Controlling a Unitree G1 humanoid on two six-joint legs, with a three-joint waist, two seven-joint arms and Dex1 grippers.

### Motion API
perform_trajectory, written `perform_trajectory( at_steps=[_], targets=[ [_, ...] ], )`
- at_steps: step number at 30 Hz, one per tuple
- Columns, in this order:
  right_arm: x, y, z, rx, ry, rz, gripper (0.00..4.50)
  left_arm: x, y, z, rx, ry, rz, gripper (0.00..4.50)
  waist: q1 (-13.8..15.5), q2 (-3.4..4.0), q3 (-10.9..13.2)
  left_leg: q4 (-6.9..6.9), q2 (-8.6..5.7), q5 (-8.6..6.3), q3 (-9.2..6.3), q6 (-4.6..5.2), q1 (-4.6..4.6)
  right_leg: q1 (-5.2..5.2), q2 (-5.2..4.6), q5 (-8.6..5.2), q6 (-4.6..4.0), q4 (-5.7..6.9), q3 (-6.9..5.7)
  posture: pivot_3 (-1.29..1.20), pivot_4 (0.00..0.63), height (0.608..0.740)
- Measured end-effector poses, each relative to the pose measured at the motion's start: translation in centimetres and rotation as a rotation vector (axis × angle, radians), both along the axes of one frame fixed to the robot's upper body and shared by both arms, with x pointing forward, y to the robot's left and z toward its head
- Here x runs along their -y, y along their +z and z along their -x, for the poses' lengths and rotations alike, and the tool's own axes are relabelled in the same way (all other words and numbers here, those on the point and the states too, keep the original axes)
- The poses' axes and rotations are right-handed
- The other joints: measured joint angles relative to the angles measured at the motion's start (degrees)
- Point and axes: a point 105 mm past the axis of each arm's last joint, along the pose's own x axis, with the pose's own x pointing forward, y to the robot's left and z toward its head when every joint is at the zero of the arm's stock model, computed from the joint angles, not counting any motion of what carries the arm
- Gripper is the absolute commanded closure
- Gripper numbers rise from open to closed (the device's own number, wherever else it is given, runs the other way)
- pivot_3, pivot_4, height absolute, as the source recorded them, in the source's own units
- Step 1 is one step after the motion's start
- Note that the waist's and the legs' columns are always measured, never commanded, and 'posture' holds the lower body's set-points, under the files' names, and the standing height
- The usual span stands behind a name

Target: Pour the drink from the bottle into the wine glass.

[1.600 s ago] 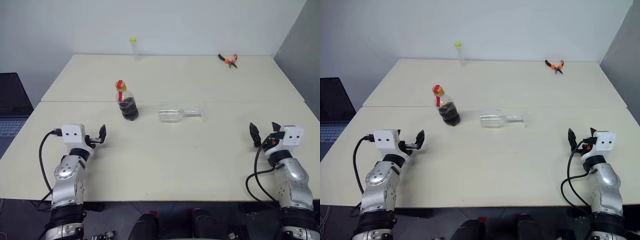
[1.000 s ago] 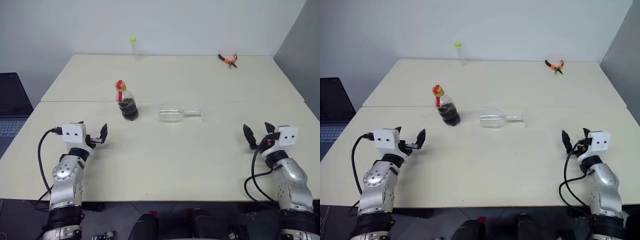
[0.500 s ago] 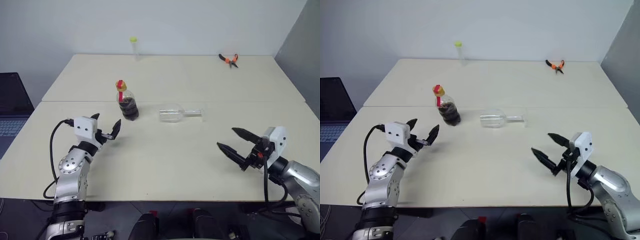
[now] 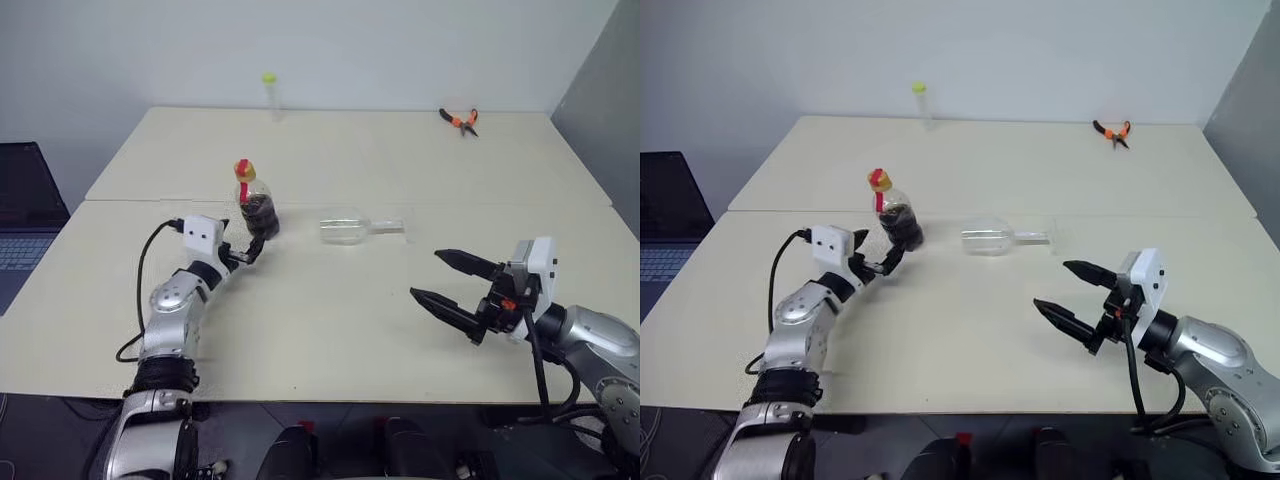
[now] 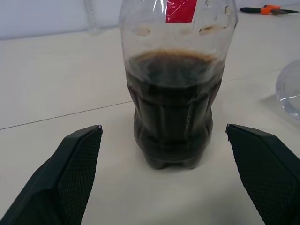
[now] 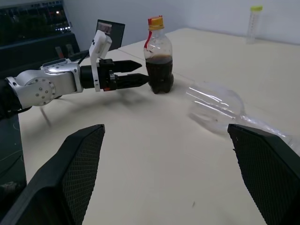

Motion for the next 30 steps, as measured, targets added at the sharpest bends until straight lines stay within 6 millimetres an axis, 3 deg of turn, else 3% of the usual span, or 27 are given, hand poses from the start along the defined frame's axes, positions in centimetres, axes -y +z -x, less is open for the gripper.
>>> perform_trajectory(
  at_steps=[9, 17, 22, 25, 30],
  targets=[
    [0.1, 0.0, -0.2, 0.0, -0.001, -0.002, 0.0, 1.8, 0.0, -2.5, -0.001, -0.024, 0.005, 0.02, -0.1, -0.06, 0.0, 0.02, -0.01, 0.0, 0.02, 0.0, -0.03, -0.04, 0.0, 0.0, 0.0, 0.01, 0.02, 0.0, 0.15, 0.74],
    [0.2, 0.0, -0.3, -0.002, -0.013, -0.011, 0.0, 1.7, 0.1, -3.5, -0.002, 0.009, 0.01, 0.02, -0.1, -0.1, 0.1, 0.02, -0.03, 0.0, 0.02, 0.0, -0.04, -0.04, 0.0, 0.0, 0.0, 0.01, 0.01, 0.0, 0.15, 0.74],
    [0.3, 0.0, -0.4, -0.001, -0.02, -0.007, 0.0, 1.8, 0.4, -3.9, 0.002, 0.018, 0.009, 1.53, -0.2, -0.11, 0.1, 0.02, -0.02, 0.0, 0.02, 0.0, -0.04, -0.05, 0.0, 0.0, 0.0, 0.02, 0.02, 0.0, 0.15, 0.74],
    [0.3, -0.1, -0.4, -0.001, -0.024, -0.008, 0.0, 1.9, 0.5, -4.0, 0.004, 0.017, 0.003, 2.17, -0.1, -0.12, 0.1, 0.03, -0.03, 0.0, 0.0, 0.0, -0.05, -0.05, 0.0, 0.0, 0.0, 0.03, 0.0, 0.0, 0.15, 0.74],
    [0.3, -0.1, -0.5, -0.001, -0.027, -0.008, 0.0, 2.0, 0.6, -4.0, 0.007, 0.008, -0.003, 2.66, -0.1, -0.13, 0.1, 0.03, -0.03, 0.0, 0.0, 0.0, -0.06, -0.05, 0.0, 0.0, 0.0, 0.03, 0.0, 0.0, 0.15, 0.74]
  ],
)
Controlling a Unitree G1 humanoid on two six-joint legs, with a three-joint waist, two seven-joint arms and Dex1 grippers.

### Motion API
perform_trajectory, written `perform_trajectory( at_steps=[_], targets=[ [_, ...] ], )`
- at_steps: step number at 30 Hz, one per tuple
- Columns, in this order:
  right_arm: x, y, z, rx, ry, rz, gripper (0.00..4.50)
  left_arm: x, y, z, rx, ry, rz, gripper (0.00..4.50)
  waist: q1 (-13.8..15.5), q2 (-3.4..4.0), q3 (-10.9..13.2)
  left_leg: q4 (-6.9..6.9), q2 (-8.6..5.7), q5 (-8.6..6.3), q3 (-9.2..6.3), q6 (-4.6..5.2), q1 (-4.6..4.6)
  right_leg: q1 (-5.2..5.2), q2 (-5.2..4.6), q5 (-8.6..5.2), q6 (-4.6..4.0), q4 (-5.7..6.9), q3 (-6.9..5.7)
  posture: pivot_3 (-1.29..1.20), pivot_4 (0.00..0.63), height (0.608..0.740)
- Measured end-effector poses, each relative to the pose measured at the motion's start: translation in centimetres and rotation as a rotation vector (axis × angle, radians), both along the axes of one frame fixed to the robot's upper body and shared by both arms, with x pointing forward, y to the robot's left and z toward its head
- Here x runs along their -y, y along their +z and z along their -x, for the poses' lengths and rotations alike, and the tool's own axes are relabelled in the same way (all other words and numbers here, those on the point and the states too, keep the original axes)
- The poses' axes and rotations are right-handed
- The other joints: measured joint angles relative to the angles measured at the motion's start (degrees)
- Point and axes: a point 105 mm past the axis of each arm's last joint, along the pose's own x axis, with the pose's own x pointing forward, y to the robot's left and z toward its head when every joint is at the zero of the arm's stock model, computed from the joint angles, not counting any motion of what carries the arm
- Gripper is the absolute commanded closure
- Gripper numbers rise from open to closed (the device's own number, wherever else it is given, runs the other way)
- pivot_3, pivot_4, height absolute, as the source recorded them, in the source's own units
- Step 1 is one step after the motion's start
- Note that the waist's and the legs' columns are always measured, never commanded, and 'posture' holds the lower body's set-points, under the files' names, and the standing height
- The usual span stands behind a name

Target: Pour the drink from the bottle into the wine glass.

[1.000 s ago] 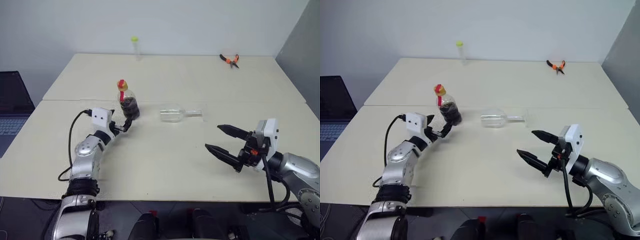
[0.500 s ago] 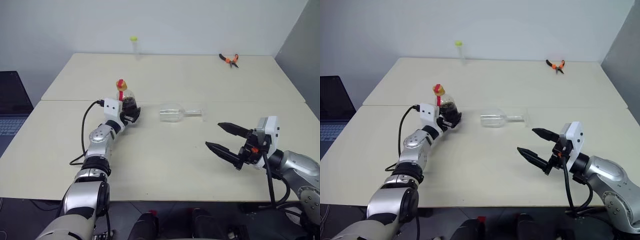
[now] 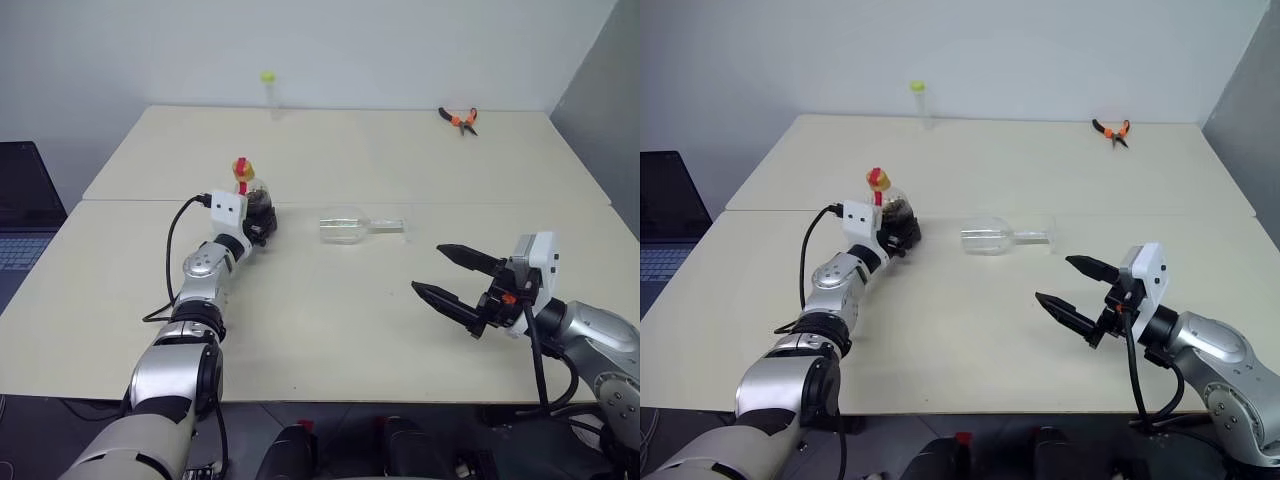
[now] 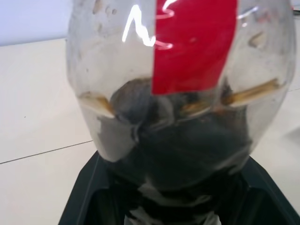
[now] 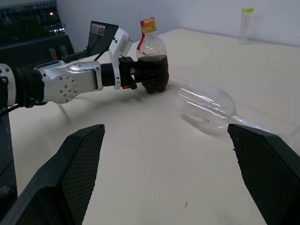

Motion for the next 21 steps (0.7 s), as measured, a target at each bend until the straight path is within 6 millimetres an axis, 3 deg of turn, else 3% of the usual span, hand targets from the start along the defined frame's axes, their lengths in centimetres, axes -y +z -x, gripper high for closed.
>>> perform_trajectory(
  at_steps=[8, 11, 15, 17, 21],
  targets=[
    [0.1, -1.1, 0.6, -0.004, -0.022, 0.065, 0.0, 2.1, 1.2, 1.9, 0.1, -0.194, -0.075, 2.81, -0.1, -0.01, 0.0, 0.0, 0.01, 0.02, 0.03, -0.03, -0.04, -0.04, -0.02, 0.0, 0.0, -0.01, 0.06, 0.0, 0.15, 0.74],
    [-0.2, -1.6, 1.4, -0.005, -0.021, 0.081, 0.0, 3.4, 1.5, 5.1, 0.095, -0.378, -0.127, 2.81, -0.3, 0.0, 0.0, -0.08, 0.12, 0.03, 0.02, -0.06, -0.04, -0.07, -0.1, 0.0, -0.01, -0.04, 0.12, 0.0, 0.15, 0.74],
    [-0.4, -1.9, 1.6, -0.009, -0.046, 0.093, 0.0, 8.1, 0.7, 10.5, -0.05, -0.729, -0.176, 2.87, 0.0, 0.03, 0.0, 0.01, 0.11, 0.0, -0.04, -0.02, 0.02, 0.03, -0.1, 0.0, -0.01, 0.01, 0.11, 0.0, 0.15, 0.74],
    [-1.0, -1.5, 1.6, -0.001, -0.039, 0.099, 0.0, 10.3, 0.5, 12.2, -0.091, -0.849, -0.191, 2.91, 0.2, 0.05, 0.0, 0.02, 0.06, 0.0, -0.13, -0.01, 0.04, 0.1, 0.0, 0.0, -0.01, 0.01, 0.04, 0.0, 0.15, 0.74],
    [-1.6, -1.2, 1.2, -0.031, -0.053, 0.14, 0.0, 13.2, -0.3, 13.0, -0.134, -0.929, -0.206, 2.95, 0.1, 0.04, 0.0, 0.03, 0.04, 0.0, -0.06, -0.01, 0.02, 0.07, 0.03, 0.0, -0.01, -0.01, 0.01, 0.0, 0.15, 0.74]
  ],
)
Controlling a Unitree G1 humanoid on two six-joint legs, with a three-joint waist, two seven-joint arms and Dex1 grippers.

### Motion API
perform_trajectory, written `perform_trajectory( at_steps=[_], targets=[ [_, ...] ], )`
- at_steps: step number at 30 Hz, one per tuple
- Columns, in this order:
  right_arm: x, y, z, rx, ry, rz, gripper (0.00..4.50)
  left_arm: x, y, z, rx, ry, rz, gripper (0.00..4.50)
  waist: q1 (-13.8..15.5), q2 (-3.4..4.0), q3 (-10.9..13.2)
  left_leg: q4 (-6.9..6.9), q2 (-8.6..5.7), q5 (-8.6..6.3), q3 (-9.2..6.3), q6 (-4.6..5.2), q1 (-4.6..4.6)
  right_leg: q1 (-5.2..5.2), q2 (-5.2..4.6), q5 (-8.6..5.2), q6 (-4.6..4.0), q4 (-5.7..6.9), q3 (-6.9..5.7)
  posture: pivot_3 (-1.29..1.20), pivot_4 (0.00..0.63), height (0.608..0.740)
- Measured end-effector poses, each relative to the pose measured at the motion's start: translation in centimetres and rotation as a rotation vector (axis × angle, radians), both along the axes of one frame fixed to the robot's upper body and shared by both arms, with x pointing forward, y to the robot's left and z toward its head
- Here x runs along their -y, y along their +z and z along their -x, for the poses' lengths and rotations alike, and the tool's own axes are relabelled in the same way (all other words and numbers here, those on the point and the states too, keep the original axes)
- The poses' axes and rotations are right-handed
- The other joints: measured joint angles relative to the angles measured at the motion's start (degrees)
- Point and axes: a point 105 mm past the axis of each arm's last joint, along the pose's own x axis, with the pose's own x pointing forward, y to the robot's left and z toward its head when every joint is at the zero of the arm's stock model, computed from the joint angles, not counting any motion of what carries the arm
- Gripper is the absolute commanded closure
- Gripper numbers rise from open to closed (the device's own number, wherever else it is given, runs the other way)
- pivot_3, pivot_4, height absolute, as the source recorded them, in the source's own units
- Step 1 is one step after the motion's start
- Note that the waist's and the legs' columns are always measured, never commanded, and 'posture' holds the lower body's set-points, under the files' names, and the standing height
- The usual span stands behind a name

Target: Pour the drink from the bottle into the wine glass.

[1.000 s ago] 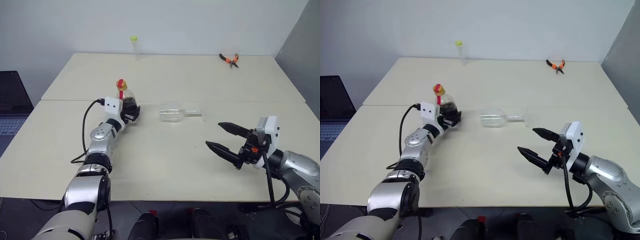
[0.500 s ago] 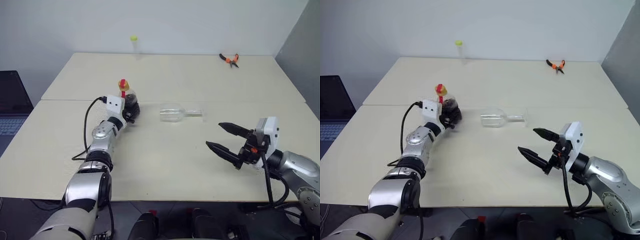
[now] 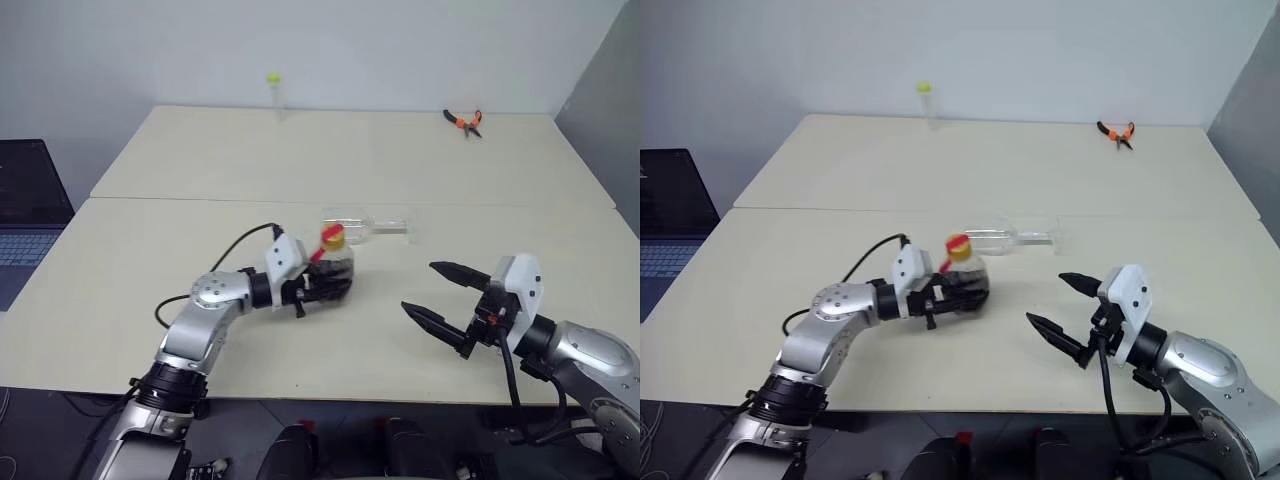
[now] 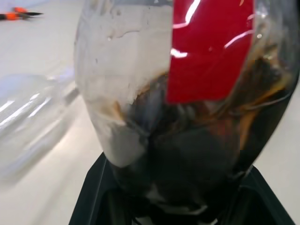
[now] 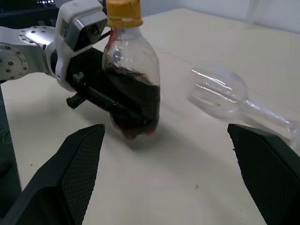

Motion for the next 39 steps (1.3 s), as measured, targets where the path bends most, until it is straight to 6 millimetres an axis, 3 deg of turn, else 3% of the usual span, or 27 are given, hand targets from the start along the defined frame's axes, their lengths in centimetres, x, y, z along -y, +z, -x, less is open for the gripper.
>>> perform_trajectory(
  at_steps=[5, 14, 21, 24, 32, 39],
  targets=[
    [-1.5, 1.8, -0.2, 0.031, 0.03, -0.012, 0.0, 2.4, -1.2, 0.8, -0.025, -0.104, -0.067, 2.97, -0.2, 0.01, 0.0, -0.04, 0.02, 0.0, 0.03, 0.0, 0.0, -0.04, -0.01, 0.0, 0.0, -0.01, 0.03, 0.0, 0.15, 0.74],
    [-3.7, 2.9, -1.0, 0.051, 0.06, -0.063, 0.0, 3.2, -1.0, 0.3, -0.005, -0.146, -0.11, 3.14, -0.1, 0.02, 0.0, -0.01, -0.02, 0.0, 0.02, 0.01, 0.0, -0.02, -0.02, 0.0, 0.0, 0.0, 0.01, 0.0, 0.15, 0.74],
    [-4.2, 2.9, -1.7, 0.036, 0.06, -0.101, 0.0, 3.2, -1.0, 0.3, -0.002, -0.148, -0.116, 3.22, -0.1, 0.02, 0.0, 0.0, -0.02, 0.0, 0.01, 0.01, 0.0, -0.02, -0.03, 0.0, 0.0, 0.0, 0.01, 0.0, 0.15, 0.74],
    [-4.1, 2.7, -2.0, 0.026, 0.046, -0.105, 0.57, 3.2, -1.0, 0.3, 0.001, -0.149, -0.119, 3.22, -0.1, 0.02, 0.0, 0.0, -0.02, 0.0, 0.02, 0.01, 0.0, -0.02, -0.03, 0.0, 0.0, 0.0, 0.02, 0.0, 0.15, 0.74],
    [-4.3, 2.6, -2.2, 0.03, 0.049, -0.088, 3.28, 3.2, -1.0, 0.3, 0.004, -0.154, -0.126, 3.32, -0.1, 0.03, 0.0, 0.0, -0.02, 0.0, 0.02, 0.01, -0.01, -0.03, -0.02, 0.0, 0.0, 0.0, 0.02, 0.0, 0.15, 0.74],
    [-4.1, 2.6, -2.3, 0.037, 0.093, -0.046, 3.28, 3.3, -1.0, 0.4, 0.0, -0.161, -0.122, 3.53, -0.1, 0.03, 0.0, 0.01, -0.05, 0.0, 0.06, 0.02, 0.0, -0.03, -0.03, 0.0, 0.01, 0.0, 0.04, 0.0, 0.15, 0.74]
  ],
)
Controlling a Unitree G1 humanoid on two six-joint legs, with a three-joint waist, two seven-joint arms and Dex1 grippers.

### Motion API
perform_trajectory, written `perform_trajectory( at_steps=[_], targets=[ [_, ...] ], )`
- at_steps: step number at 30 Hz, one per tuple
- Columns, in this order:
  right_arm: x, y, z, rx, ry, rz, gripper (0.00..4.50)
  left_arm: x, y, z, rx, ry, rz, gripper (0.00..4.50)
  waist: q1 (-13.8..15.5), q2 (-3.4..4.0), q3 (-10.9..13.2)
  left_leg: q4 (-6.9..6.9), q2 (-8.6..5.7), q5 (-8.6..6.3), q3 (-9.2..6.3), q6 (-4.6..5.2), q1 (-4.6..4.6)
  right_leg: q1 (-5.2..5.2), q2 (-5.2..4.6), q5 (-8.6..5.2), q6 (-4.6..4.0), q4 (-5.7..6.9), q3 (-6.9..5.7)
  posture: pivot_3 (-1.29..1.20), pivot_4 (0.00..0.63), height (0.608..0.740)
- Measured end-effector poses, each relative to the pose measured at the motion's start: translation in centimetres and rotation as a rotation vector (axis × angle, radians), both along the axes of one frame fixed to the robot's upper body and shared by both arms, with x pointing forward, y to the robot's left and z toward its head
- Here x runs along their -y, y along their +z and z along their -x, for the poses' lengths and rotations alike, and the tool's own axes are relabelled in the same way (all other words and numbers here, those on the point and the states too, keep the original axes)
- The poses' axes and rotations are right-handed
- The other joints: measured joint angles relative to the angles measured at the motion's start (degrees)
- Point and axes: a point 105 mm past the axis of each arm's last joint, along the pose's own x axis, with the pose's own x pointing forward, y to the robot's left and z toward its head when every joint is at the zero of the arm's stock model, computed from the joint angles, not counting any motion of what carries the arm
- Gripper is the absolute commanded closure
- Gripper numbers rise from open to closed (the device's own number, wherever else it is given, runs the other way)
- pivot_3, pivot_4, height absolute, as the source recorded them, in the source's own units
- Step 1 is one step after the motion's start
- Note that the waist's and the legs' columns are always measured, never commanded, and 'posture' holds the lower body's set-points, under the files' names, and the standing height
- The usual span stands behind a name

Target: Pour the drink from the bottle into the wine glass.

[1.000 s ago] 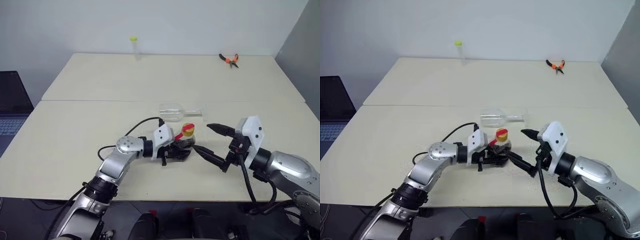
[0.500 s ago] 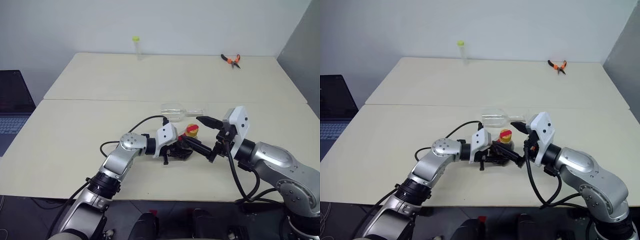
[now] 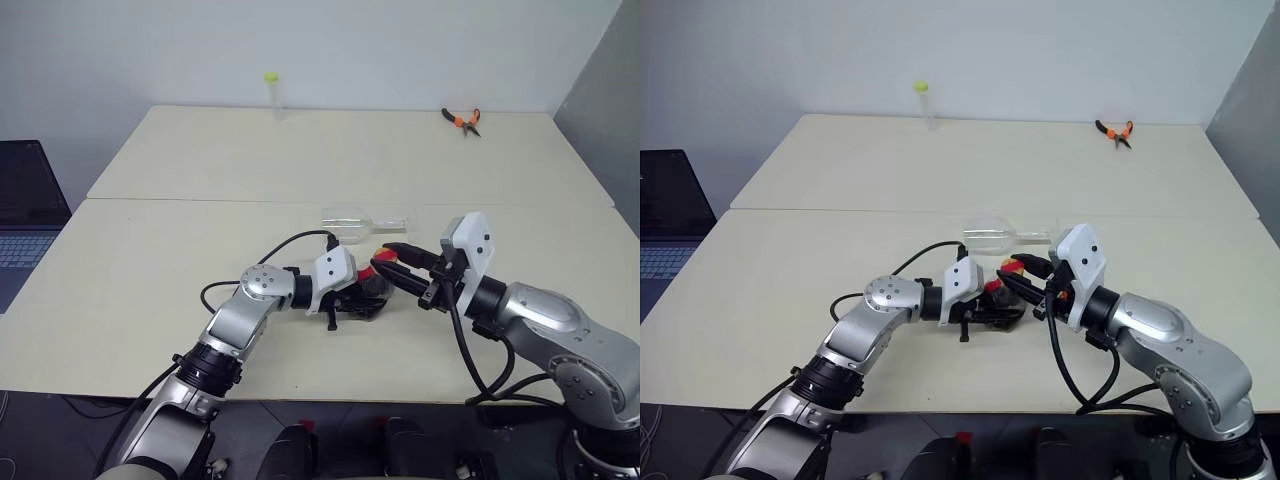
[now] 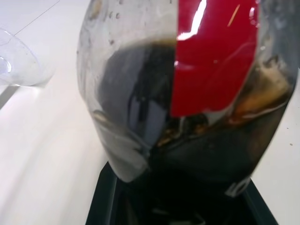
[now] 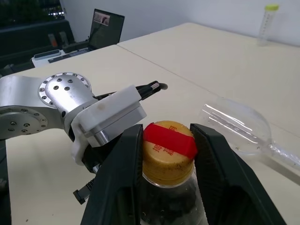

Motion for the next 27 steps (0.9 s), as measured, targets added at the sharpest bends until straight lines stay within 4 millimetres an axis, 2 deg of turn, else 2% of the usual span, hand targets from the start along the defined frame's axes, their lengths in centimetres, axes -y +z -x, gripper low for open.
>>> perform_trajectory(
  at_steps=[7, 11, 19, 21, 25, 27],
  targets=[
    [0.8, 0.5, -1.9, 0.045, 0.343, 0.205, 3.28, 0.0, 0.1, 0.5, -0.047, -0.024, 0.007, 3.68, -0.3, 0.0, 0.0, -0.07, 0.05, -0.01, 0.02, 0.02, 0.04, 0.01, 0.07, -0.01, 0.0, -0.05, -0.03, 0.0, 0.15, 0.74],
    [0.7, 1.5, -3.2, 0.127, 0.569, 0.41, 3.28, -0.3, 0.3, 0.8, -0.054, -0.033, -0.011, 3.73, -0.6, 0.06, 0.1, -0.09, 0.12, -0.01, 0.02, 0.02, 0.05, -0.03, 0.09, -0.01, -0.01, -0.08, -0.04, 0.0, 0.15, 0.74],
    [1.4, 1.5, -2.8, 0.107, 0.598, 0.429, 3.28, 0.2, 0.2, 1.2, -0.062, -0.051, 0.003, 3.74, -0.1, 0.07, 0.1, -0.03, 0.06, 0.01, -0.01, -0.02, -0.05, -0.05, -0.19, -0.01, -0.01, -0.09, -0.02, 0.0, 0.15, 0.74],
    [1.5, 1.5, -2.3, 0.079, 0.574, 0.41, 2.53, 0.3, 0.1, 1.5, -0.067, -0.07, 0.004, 3.75, 0.0, 0.06, 0.1, -0.03, 0.06, 0.01, -0.05, -0.02, -0.06, -0.05, -0.21, -0.01, -0.02, -0.1, -0.04, 0.0, 0.15, 0.74],
    [2.2, 0.9, -1.2, -0.037, 0.442, 0.263, 1.14, 0.9, 0.4, 1.8, -0.059, -0.095, 0.035, 3.75, 0.3, 0.09, 0.1, -0.01, 0.03, 0.01, -0.08, -0.02, -0.17, -0.1, -0.33, -0.01, -0.01, -0.08, -0.04, 0.0, 0.15, 0.74],
    [2.0, 1.5, -0.3, -0.043, 0.405, 0.199, 0.4, 1.1, 0.7, 1.7, -0.046, -0.096, 0.049, 3.75, 0.4, 0.09, 0.1, 0.0, 0.02, 0.01, -0.07, -0.02, -0.17, -0.11, -0.33, -0.01, -0.01, -0.07, -0.04, 0.0, 0.15, 0.74]
  ],
)
